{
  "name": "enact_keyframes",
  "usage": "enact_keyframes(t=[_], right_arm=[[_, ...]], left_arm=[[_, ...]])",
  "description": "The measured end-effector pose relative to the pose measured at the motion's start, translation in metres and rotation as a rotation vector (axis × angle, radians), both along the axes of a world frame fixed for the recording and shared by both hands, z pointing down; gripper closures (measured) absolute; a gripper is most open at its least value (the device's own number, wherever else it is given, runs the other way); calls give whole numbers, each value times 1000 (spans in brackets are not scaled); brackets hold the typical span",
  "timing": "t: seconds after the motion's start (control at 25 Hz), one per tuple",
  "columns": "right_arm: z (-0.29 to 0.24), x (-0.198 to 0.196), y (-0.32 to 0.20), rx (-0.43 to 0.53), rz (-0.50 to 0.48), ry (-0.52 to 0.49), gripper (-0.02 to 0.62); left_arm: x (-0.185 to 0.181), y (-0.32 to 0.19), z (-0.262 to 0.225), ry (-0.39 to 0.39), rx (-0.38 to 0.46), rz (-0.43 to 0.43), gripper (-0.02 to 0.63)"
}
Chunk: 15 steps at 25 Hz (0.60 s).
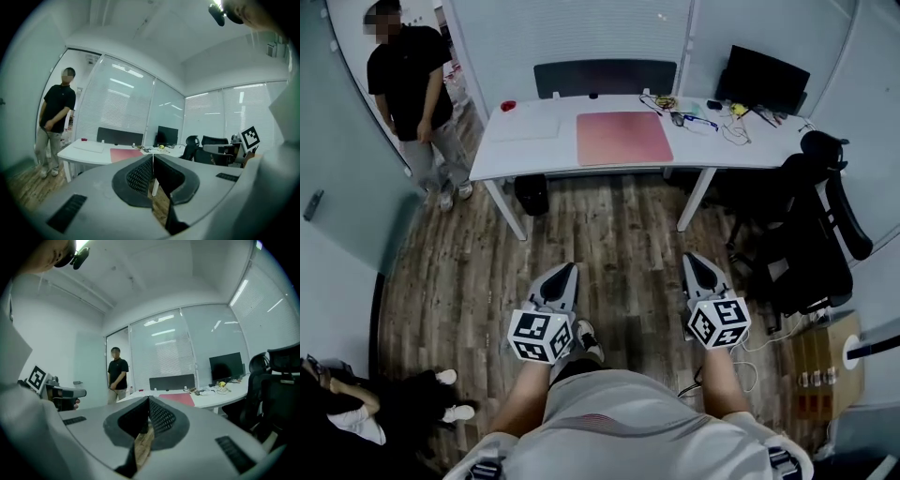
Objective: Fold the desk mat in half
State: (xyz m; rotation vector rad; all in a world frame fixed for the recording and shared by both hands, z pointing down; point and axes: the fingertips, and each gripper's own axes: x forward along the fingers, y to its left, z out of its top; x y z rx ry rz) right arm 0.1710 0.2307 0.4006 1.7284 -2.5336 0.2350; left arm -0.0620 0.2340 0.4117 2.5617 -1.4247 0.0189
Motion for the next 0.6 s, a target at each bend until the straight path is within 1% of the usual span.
enact_keyframes(t=[0.16,0.24,0.4,0.6], right_arm=[[-2,9,-48,-9,14,54,543],[-6,7,-78,-8,18,68,543],[-9,-18,-140,-12,-7,99,543],[1,-46,-210,-42,-32,117,543]], left_arm=[[2,-52,1,32,1,11,589],[-1,-80,-2,42,4,14,589],[-19,-138,-1,16,4,8,589],[-42,-204,4,7,-8,0,589]])
